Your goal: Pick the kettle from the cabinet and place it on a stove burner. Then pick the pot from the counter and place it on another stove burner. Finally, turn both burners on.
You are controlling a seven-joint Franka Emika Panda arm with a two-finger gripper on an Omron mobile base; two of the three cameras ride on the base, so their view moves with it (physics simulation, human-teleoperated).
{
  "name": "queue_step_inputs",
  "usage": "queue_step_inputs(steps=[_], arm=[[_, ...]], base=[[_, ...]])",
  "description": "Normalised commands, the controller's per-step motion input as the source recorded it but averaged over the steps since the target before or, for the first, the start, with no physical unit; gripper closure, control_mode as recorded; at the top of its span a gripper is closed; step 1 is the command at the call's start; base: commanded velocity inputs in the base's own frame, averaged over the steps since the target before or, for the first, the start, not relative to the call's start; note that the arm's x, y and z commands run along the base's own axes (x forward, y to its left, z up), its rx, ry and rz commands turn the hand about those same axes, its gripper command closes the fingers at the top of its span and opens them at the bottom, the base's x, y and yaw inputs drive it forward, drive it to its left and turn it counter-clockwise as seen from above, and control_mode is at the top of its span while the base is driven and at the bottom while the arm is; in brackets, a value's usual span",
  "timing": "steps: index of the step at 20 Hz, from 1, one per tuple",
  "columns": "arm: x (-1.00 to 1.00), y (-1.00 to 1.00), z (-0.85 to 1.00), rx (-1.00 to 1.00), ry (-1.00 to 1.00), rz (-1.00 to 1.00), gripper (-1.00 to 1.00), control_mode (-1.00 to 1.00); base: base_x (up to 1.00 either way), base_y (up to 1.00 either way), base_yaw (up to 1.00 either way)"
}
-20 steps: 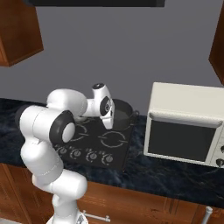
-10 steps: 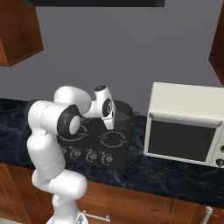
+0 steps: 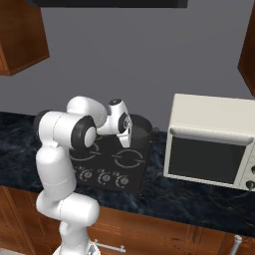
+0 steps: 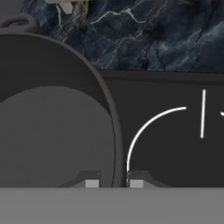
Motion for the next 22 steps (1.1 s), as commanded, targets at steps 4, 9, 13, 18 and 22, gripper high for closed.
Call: queue_step_inputs(steps=[4,9,13,18,22], arm=[[0.03,-0.05,-0.03,0.0,0.01,0.0,1.0,-1.0],[0.1,0.0,0.0,0.0,0.0,0.0,-1.0,-1.0],[0.12,0.0,0.0,0.0,0.01,0.0,-1.0,-1.0],[-0.06,0.0,0.01,0.0,-0.02,0.0,-1.0,-1.0],[-0.24,0.0,0.16,0.0,-0.07,0.0,-1.0,-1.0]], base=[[0.0,0.0,0.0],[0.0,0.0,0.0],[0.0,0.0,0.0],[0.0,0.0,0.0],[0.0,0.0,0.0]])
